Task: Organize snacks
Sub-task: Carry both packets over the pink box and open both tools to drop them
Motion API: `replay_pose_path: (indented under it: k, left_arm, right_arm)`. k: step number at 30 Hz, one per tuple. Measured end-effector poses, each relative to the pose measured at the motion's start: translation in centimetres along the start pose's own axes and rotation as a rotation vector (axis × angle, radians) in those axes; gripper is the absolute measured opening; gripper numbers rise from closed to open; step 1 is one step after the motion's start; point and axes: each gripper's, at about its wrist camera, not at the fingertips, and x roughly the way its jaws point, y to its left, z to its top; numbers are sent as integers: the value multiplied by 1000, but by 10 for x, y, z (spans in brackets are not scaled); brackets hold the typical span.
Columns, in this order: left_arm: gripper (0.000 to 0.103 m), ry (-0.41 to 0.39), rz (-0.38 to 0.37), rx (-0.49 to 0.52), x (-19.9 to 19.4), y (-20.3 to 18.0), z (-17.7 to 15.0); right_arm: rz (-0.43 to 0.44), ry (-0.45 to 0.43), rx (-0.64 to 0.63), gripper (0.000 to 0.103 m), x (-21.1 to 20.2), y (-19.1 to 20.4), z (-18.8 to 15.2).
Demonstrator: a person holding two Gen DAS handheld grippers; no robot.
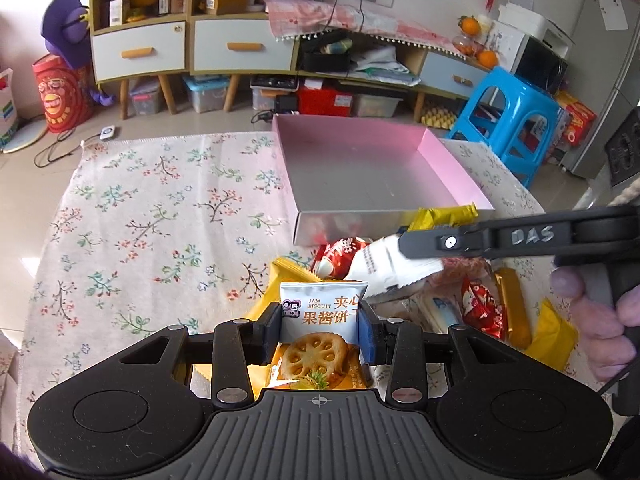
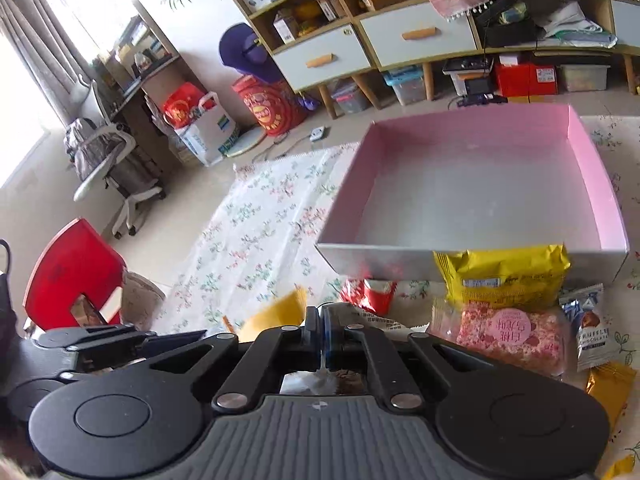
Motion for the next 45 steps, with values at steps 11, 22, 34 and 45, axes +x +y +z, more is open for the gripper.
replay_pose_path:
  k: [11, 22, 34, 45]
  left_arm:
    - [36, -73, 11, -11, 1, -14, 37]
    - [36, -80, 56, 89, 66, -44, 98]
    - [36, -43, 108, 90, 161, -37, 132]
    - [49, -85, 121, 99, 184, -26, 142]
  right_arm:
    - [29, -146, 67, 0, -35, -18, 34]
    - [-49, -257, 112, 0, -40, -64, 63]
    - [-123, -221, 174, 0, 6, -123, 91]
    - [-146, -237, 167, 0, 14, -140, 108]
